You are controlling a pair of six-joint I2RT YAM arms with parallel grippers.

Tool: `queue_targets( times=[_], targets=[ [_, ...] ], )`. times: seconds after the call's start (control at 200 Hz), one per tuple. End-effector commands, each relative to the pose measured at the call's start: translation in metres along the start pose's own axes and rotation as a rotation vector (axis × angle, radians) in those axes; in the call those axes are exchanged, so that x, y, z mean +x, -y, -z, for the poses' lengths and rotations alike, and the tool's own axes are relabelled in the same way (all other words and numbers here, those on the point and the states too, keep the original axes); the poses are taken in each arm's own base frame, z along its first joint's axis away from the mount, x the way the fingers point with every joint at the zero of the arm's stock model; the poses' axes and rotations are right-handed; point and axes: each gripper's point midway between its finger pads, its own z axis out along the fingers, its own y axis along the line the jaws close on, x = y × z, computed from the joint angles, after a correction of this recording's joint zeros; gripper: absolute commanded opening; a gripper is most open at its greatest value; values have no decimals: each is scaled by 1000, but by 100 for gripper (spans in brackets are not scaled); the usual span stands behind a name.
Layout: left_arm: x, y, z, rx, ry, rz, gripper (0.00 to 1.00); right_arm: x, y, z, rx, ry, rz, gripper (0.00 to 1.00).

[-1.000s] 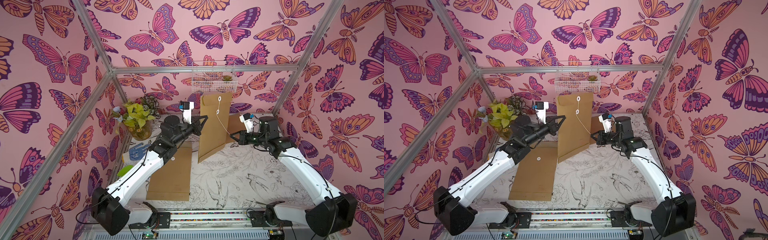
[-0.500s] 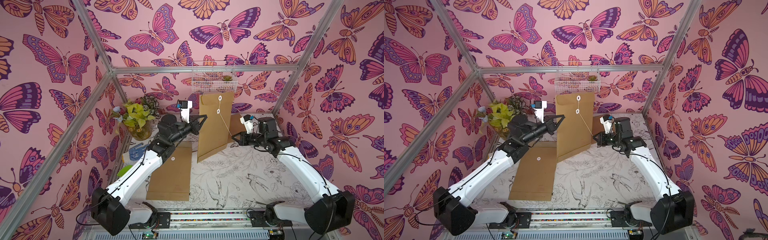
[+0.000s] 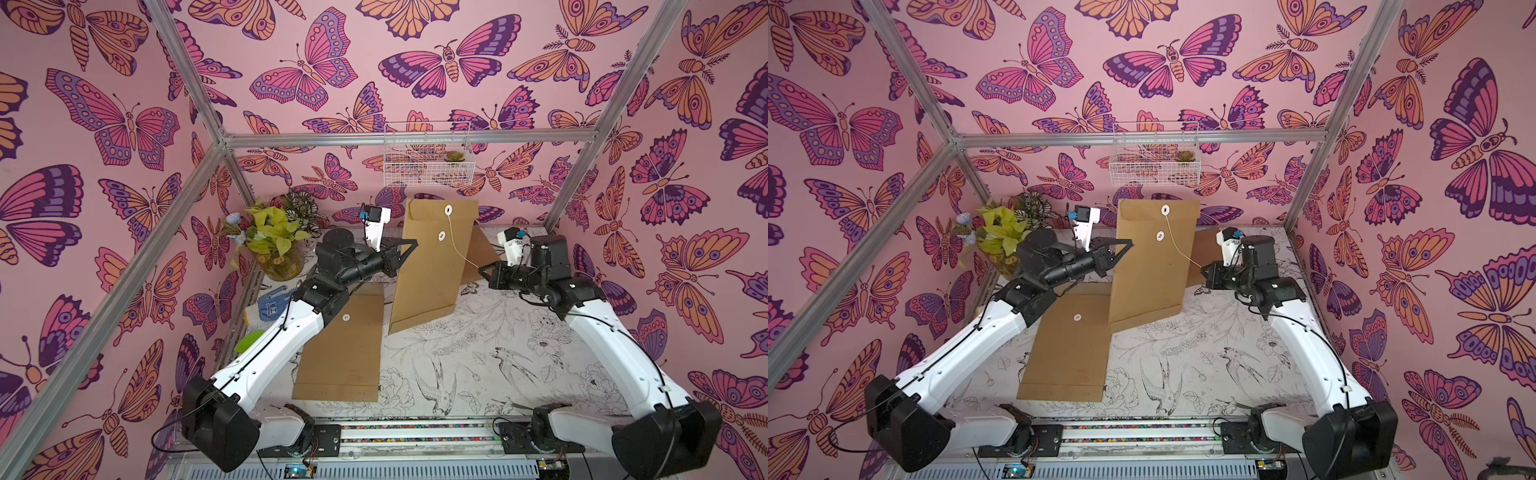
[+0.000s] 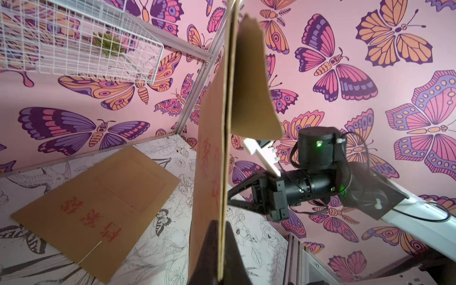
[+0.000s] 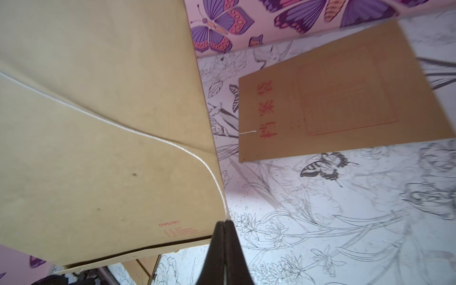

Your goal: Open the file bag

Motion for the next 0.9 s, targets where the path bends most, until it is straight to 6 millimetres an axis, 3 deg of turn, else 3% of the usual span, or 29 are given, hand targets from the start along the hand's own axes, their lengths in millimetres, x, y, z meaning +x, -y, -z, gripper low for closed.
queue_targets(
  times=[0.0,0.205,0.31,0.646,0.896],
  targets=[
    [-4,21,19,43,-26,-92,0,-28,3,34,91,171,82,0],
    [3,23,25,38,-61,-124,0,-58,-5,86,180,357,162,0],
    [5,27,28,54,-62,-135,0,-66,2,105,263,404,173,0],
    [10,32,34,78,-70,-143,0,-76,27,134,494,403,229,0],
    [8,32,40,62,-45,-157,0,-67,35,126,513,356,229,0]
  ],
)
